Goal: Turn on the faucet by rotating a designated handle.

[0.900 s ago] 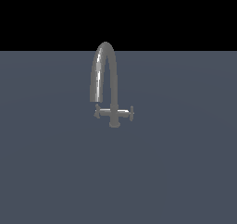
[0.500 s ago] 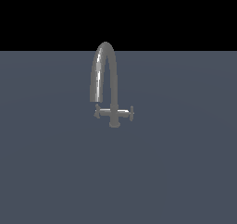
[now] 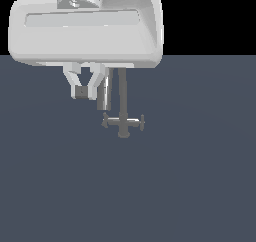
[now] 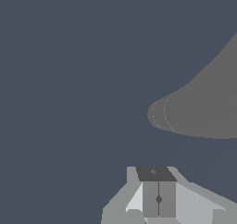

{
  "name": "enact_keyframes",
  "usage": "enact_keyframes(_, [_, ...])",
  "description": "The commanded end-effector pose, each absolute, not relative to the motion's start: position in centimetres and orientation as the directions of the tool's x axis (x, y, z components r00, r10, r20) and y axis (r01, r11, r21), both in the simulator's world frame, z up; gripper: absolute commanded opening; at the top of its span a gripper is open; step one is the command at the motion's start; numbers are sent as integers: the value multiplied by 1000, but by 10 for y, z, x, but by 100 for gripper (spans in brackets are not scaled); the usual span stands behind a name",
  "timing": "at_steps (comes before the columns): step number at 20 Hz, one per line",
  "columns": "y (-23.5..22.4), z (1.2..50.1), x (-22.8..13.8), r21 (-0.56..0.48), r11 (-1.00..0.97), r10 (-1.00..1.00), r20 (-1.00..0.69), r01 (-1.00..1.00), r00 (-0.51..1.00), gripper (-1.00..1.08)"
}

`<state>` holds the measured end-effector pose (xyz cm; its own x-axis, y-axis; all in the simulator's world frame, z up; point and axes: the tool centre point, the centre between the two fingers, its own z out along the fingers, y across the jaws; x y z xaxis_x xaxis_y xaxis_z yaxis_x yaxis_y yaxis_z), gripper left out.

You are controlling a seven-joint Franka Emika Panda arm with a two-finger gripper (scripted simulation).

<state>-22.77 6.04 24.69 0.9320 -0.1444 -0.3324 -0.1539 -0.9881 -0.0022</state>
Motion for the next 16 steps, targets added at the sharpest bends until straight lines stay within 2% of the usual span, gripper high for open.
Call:
enact_keyframes(1, [90,225,-225,25,-997,-74,-321,-69,944,-77])
enact_keyframes(2, [90,209,-230,27,-992,-125,-350,-124,928,-81])
enact_keyframes(3, [93,211,-220,-4,-978,-194,-331,-207,924,-81])
enact_keyframes(4, [83,197,-229,-1,-963,-251,-359,-269,899,-72])
enact_keyframes(5, [99,200,-210,-16,-963,-251,-322,-270,913,-80])
enact_keyframes(6, [79,200,-202,-22,-931,-340,-307,-363,889,-65])
enact_keyframes(7, [75,200,-201,-23,-927,-351,-305,-375,885,-65])
enact_keyframes(8, [64,201,-197,-18,-896,-417,-309,-444,855,-81])
enact_keyframes(9, [60,209,-184,-39,-875,-453,-280,-482,846,-73])
enact_keyframes(10, [77,192,-206,-12,-866,-470,-319,-499,823,-79])
enact_keyframes(11, [86,190,-200,-21,-850,-495,-313,-527,811,-77])
enact_keyframes(12, [89,181,-212,-23,-823,-527,-341,-568,778,-81])
enact_keyframes(13, [79,186,-193,-50,-792,-567,-313,-609,762,-72])
enact_keyframes(14, [97,207,-189,-76,-782,-581,-271,-619,767,-78])
enact_keyframes(15, [141,199,-198,-57,-813,-541,-295,-580,788,-66])
enact_keyframes(16, [112,191,-160,-71,-754,-616,-272,-653,740,-86])
